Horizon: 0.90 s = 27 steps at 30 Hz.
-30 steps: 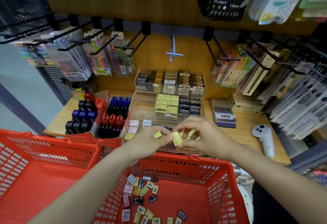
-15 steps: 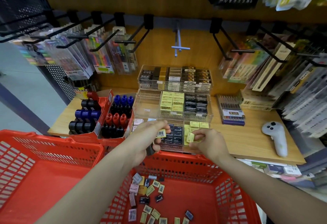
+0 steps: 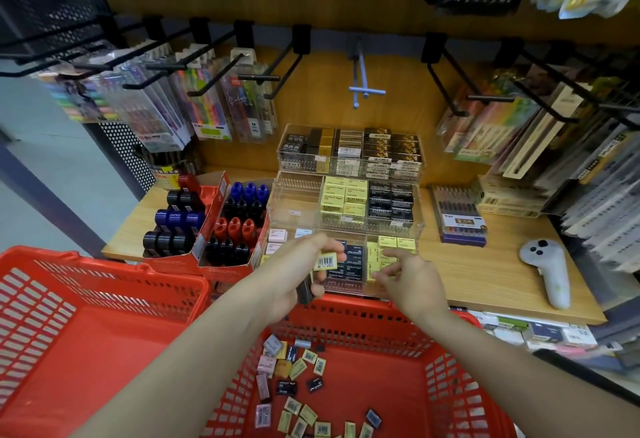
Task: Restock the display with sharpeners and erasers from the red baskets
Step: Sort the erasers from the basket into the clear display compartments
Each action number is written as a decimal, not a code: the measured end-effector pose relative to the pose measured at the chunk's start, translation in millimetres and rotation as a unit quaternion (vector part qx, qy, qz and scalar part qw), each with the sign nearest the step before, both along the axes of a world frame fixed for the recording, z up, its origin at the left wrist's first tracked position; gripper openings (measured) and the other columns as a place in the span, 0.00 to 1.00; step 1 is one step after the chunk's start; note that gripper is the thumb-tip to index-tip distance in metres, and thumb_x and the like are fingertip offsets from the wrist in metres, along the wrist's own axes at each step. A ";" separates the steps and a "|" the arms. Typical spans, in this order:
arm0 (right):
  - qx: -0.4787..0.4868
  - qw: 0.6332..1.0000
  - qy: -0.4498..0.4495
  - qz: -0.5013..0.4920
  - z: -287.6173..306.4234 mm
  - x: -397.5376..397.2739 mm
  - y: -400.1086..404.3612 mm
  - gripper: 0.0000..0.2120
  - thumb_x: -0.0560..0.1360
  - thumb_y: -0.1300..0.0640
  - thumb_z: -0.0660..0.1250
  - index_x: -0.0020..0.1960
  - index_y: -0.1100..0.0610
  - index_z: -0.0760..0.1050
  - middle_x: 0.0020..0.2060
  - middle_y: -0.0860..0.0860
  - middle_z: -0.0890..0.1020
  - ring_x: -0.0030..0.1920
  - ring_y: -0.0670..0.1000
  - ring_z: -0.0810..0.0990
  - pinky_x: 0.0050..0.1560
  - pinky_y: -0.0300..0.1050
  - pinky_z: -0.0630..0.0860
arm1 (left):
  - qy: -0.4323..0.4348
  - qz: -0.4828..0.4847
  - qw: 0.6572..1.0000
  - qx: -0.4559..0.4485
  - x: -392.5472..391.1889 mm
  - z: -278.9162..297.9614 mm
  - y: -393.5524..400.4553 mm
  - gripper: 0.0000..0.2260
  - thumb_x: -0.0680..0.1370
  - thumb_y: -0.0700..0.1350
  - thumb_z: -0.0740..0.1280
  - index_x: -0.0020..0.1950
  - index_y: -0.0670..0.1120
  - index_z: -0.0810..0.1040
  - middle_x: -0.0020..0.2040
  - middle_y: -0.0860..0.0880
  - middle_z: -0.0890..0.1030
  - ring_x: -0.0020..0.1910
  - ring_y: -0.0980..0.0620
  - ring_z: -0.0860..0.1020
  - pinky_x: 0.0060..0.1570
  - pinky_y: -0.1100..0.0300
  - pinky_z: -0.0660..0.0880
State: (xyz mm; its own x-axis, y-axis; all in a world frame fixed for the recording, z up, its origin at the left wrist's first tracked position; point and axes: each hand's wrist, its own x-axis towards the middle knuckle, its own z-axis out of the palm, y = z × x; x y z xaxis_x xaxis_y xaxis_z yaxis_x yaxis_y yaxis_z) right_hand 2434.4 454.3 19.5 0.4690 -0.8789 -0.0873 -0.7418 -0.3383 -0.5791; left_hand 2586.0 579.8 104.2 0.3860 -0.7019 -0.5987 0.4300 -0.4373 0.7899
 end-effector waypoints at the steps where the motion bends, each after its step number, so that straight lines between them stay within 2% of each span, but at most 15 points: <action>1: -0.007 1.000 0.009 0.007 2.3 -0.1 0.3 0.21 0.74 0.50 0.73 0.66 0.50 0.75 0.41 0.42 0.84 0.37 0.45 0.81 0.40 0.42 0.79 | 0.017 -0.005 1.000 -0.001 -0.8 1.4 1.5 0.08 0.76 0.42 0.67 0.52 0.42 0.83 0.50 0.46 0.86 0.32 0.54 0.69 0.27 0.62 0.65; 3: 0.006 0.999 0.014 0.032 11.8 -0.7 -2.9 0.19 0.76 0.51 0.71 0.65 0.51 0.75 0.45 0.44 0.84 0.38 0.46 0.81 0.39 0.41 0.78 | 0.048 -0.014 0.999 -0.007 -1.8 4.3 2.9 0.10 0.77 0.42 0.64 0.54 0.41 0.82 0.50 0.44 0.86 0.31 0.53 0.70 0.27 0.61 0.65; 5: 0.057 0.996 -0.020 0.060 30.3 -1.0 -7.2 0.14 0.78 0.55 0.69 0.63 0.53 0.76 0.50 0.48 0.83 0.40 0.47 0.83 0.38 0.39 0.79 | 0.076 -0.017 0.997 -0.018 -3.1 7.0 3.6 0.11 0.79 0.42 0.62 0.56 0.42 0.81 0.51 0.43 0.85 0.32 0.52 0.71 0.28 0.61 0.65; 8: 0.210 0.959 -0.173 0.079 72.3 -5.7 -3.4 0.10 0.78 0.60 0.69 0.59 0.56 0.79 0.47 0.54 0.84 0.40 0.50 0.86 0.42 0.43 0.83 | 0.106 -0.014 0.993 -0.040 -8.9 13.2 2.1 0.11 0.81 0.42 0.60 0.59 0.42 0.79 0.51 0.41 0.85 0.31 0.52 0.71 0.27 0.61 0.65; 10: 0.254 0.927 -0.247 0.120 97.4 -12.8 8.0 0.11 0.75 0.58 0.72 0.58 0.54 0.80 0.47 0.53 0.84 0.42 0.51 0.86 0.42 0.41 0.82 | 0.109 -0.008 0.993 -0.041 -15.0 16.3 1.8 0.11 0.80 0.42 0.61 0.59 0.42 0.79 0.49 0.41 0.84 0.31 0.51 0.72 0.27 0.61 0.65; 13: 0.141 0.951 -0.196 0.194 111.6 -24.0 27.0 0.15 0.71 0.50 0.76 0.57 0.45 0.81 0.49 0.44 0.84 0.42 0.44 0.85 0.41 0.36 0.79 | 0.110 -0.024 0.993 -0.044 -28.1 20.9 1.0 0.11 0.81 0.42 0.61 0.61 0.43 0.79 0.43 0.43 0.79 0.30 0.52 0.72 0.27 0.61 0.65; 16: 0.046 0.970 -0.140 0.195 108.4 -28.2 35.5 0.14 0.69 0.49 0.78 0.54 0.45 0.83 0.47 0.42 0.80 0.41 0.39 0.81 0.46 0.34 0.75 | 0.087 -0.041 0.994 -0.056 -39.0 24.1 0.0 0.11 0.82 0.42 0.61 0.62 0.43 0.78 0.48 0.43 0.78 0.30 0.52 0.72 0.26 0.61 0.65; 18: 0.040 0.972 -0.120 0.196 105.6 -29.4 34.4 0.12 0.69 0.51 0.77 0.53 0.46 0.83 0.47 0.42 0.80 0.41 0.39 0.80 0.44 0.32 0.74 | 0.064 -0.063 0.994 -0.057 -41.2 24.4 0.6 0.11 0.82 0.41 0.62 0.63 0.44 0.77 0.52 0.43 0.76 0.32 0.52 0.71 0.27 0.61 0.65; 19: 0.051 0.972 -0.118 0.195 104.9 -30.7 33.5 0.11 0.70 0.52 0.77 0.51 0.46 0.82 0.46 0.43 0.81 0.40 0.39 0.80 0.42 0.33 0.74 | 0.062 -0.075 0.993 -0.059 -41.7 24.6 1.3 0.12 0.81 0.41 0.62 0.64 0.45 0.76 0.50 0.43 0.75 0.33 0.52 0.71 0.28 0.61 0.65; 21: 0.075 0.969 -0.123 0.200 104.8 -33.6 32.8 0.09 0.71 0.53 0.76 0.48 0.45 0.78 0.44 0.44 0.82 0.40 0.40 0.80 0.40 0.37 0.76 | 0.073 -0.088 0.991 -0.065 -40.7 23.7 2.6 0.12 0.82 0.40 0.62 0.64 0.44 0.76 0.46 0.42 0.75 0.33 0.51 0.72 0.27 0.61 0.65; 24: 0.066 0.968 -0.118 0.211 104.6 -36.6 33.0 0.10 0.74 0.52 0.73 0.48 0.42 0.73 0.44 0.41 0.79 0.39 0.38 0.79 0.38 0.35 0.76 | 0.107 -0.077 0.989 -0.069 -37.3 21.9 2.2 0.11 0.82 0.42 0.62 0.63 0.43 0.77 0.48 0.40 0.76 0.32 0.52 0.73 0.26 0.61 0.65; 26: 0.083 0.969 -0.143 0.183 107.7 -37.5 29.8 0.07 0.77 0.53 0.70 0.50 0.42 0.74 0.45 0.42 0.79 0.39 0.40 0.82 0.32 0.34 0.74 | 0.139 -0.040 0.987 -0.064 -35.5 20.9 0.2 0.09 0.80 0.42 0.65 0.58 0.41 0.79 0.48 0.41 0.80 0.30 0.53 0.72 0.25 0.62 0.65; 27: 0.111 0.967 -0.174 0.150 110.4 -38.6 26.3 0.06 0.78 0.54 0.69 0.49 0.43 0.75 0.46 0.44 0.80 0.40 0.43 0.84 0.31 0.34 0.75 | 0.152 -0.009 0.987 -0.052 -34.3 20.0 -0.8 0.08 0.79 0.43 0.66 0.54 0.40 0.80 0.44 0.43 0.82 0.28 0.54 0.71 0.23 0.63 0.65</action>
State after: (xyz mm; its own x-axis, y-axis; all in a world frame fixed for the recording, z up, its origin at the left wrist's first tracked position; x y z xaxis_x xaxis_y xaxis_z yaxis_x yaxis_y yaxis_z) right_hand 2395.9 480.6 129.9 0.7353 -0.6760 -0.0490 -0.3758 -0.3464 -0.8595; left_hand 2551.7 579.0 124.2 0.1875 -0.7707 -0.6089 0.6468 -0.3697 0.6671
